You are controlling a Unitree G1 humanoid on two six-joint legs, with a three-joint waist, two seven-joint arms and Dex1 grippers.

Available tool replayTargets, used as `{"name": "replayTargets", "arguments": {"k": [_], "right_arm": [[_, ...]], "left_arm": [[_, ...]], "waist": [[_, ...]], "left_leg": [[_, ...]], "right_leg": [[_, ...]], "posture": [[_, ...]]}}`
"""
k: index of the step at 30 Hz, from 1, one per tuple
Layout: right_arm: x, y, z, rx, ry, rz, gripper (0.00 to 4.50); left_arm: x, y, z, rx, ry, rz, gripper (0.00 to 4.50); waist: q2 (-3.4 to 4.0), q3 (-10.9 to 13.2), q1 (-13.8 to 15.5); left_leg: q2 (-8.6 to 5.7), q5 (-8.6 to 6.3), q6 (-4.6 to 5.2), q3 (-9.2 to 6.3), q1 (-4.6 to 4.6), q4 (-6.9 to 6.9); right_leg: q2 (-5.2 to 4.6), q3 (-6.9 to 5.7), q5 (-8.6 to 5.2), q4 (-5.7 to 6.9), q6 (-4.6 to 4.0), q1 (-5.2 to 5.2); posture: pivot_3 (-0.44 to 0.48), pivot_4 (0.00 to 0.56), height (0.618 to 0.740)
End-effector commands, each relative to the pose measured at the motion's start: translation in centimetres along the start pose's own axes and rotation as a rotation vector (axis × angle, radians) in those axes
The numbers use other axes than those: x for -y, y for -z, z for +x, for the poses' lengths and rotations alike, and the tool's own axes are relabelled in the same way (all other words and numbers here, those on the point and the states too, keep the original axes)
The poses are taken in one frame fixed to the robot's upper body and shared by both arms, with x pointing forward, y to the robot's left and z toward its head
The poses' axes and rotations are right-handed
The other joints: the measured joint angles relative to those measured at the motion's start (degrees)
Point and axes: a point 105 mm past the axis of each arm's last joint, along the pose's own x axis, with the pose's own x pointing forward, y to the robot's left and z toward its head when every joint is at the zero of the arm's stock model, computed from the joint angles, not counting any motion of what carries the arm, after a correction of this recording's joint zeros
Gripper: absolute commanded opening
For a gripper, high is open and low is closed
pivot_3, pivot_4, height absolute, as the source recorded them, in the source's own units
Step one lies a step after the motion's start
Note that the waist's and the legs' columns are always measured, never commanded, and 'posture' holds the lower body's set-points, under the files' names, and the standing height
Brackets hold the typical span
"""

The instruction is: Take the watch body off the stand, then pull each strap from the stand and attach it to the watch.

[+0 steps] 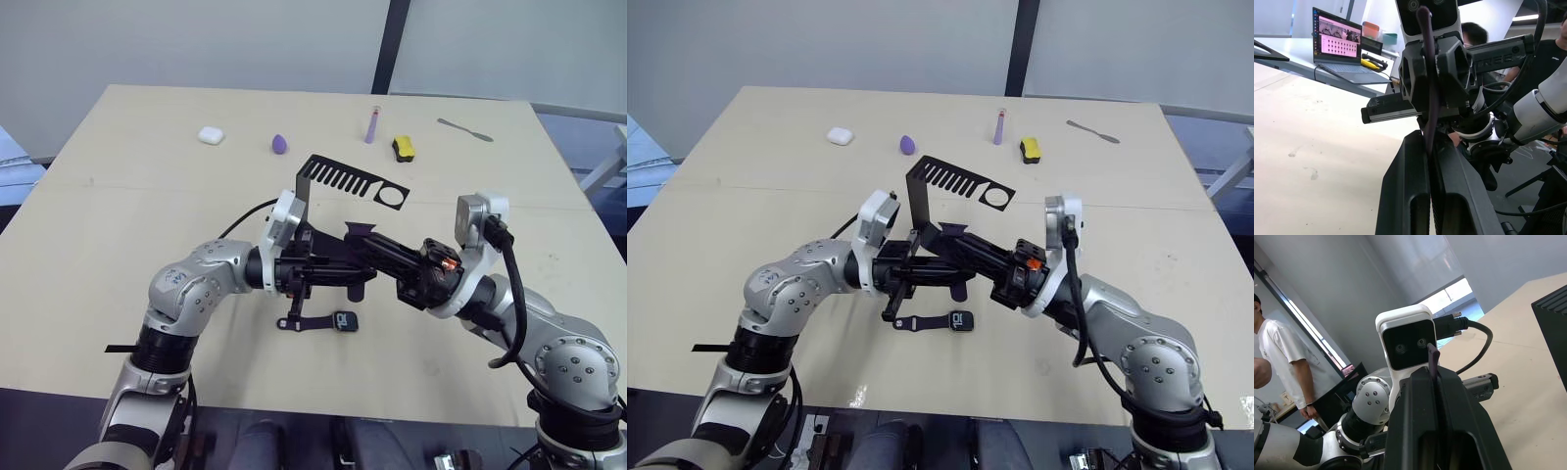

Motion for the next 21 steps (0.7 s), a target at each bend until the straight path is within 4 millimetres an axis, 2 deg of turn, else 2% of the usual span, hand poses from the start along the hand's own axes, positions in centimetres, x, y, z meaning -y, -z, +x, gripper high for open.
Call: {"name": "replayTargets", "arguments": {"k": [1,12,17,21], "right_arm": [[-0.72,-0.95,0.14,0.041,-0.033,-0.016,0.03],[-0.43,-0.84,-0.11,0.033,-0.019,-0.017,0.03],[-0.60,-0.97,-0.22,0.038,-0.020,-0.029,1.73],[-0.51,-1.04,-0.36,0.044,-0.011,-0.029,1.73]], "left_arm": [[0.30,-0.84,0.13,0.018,0.014,0.034,0.00],[0.42,-0.89,0.28,0.023,0.022,0.037,0.00],[0.40,-0.96,0.34,0.027,0.022,0.040,0.00],[0.36,-1.07,0.38,0.032,0.020,0.041,0.00]], "waist": [[0.00,0.00,0.00],[0.00,0.00,0.00],[0.00,0.00,0.01],[0.00,0.00,0.01]], "left_leg": [[0.00,0.00,0.00,0.00,0.00,0.00],[0.00,0.00,0.00,0.00,0.00,0.00],[0.00,0.00,0.00,0.00,0.00,0.00],[0.00,0.00,0.00,0.00,0.00,0.00]], "right_leg": [[0.00,0.00,0.00,0.00,0.00,0.00],[0.00,0.00,0.00,0.00,0.00,0.00],[0.00,0.00,0.00,0.00,0.00,0.00],[0.00,0.00,0.00,0.00,0.00,0.00]], "posture": [[0.000,0.150,0.740],[0.000,0.150,0.740],[0.000,0.150,0.740],[0.000,0.150,0.740]]}}
